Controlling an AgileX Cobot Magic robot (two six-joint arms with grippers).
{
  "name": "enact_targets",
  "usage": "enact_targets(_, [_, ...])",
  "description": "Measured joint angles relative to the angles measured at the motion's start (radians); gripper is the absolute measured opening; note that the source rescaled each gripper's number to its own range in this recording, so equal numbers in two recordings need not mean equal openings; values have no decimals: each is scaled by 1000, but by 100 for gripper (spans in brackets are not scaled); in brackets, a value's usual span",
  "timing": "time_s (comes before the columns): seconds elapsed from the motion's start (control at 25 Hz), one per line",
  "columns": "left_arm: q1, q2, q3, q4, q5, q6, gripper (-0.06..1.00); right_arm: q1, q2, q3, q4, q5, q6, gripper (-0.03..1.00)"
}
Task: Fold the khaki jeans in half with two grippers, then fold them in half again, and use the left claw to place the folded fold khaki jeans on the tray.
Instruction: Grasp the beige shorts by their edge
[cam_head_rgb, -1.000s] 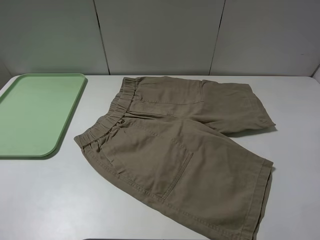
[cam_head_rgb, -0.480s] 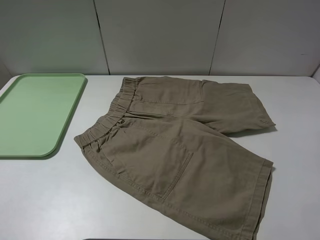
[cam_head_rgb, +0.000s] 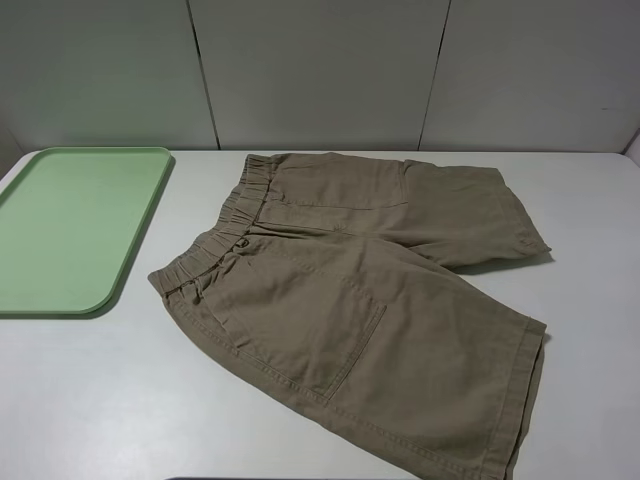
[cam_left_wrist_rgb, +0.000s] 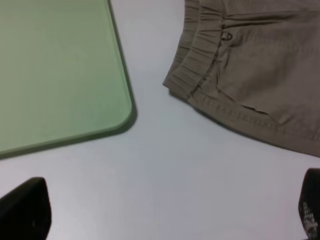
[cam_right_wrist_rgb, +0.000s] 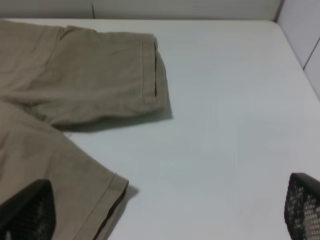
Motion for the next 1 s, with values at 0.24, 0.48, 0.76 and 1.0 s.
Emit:
enact_targets(0.24, [0,204,-110,0,-2,9,99,0,217,-99,27,5,-63,100])
enact_targets(0.48, [-4,474,-208,-6,-3,167,98,14,425,-207,38,3,-133,100])
enact_targets(0.76, [-279,759,-228,42,-33,256,98,167,588,-231,44,21,-170,100])
enact_targets(1.0, [-550,997,-228,184,-43,278,98,334,699,-231,44,33,-197,100])
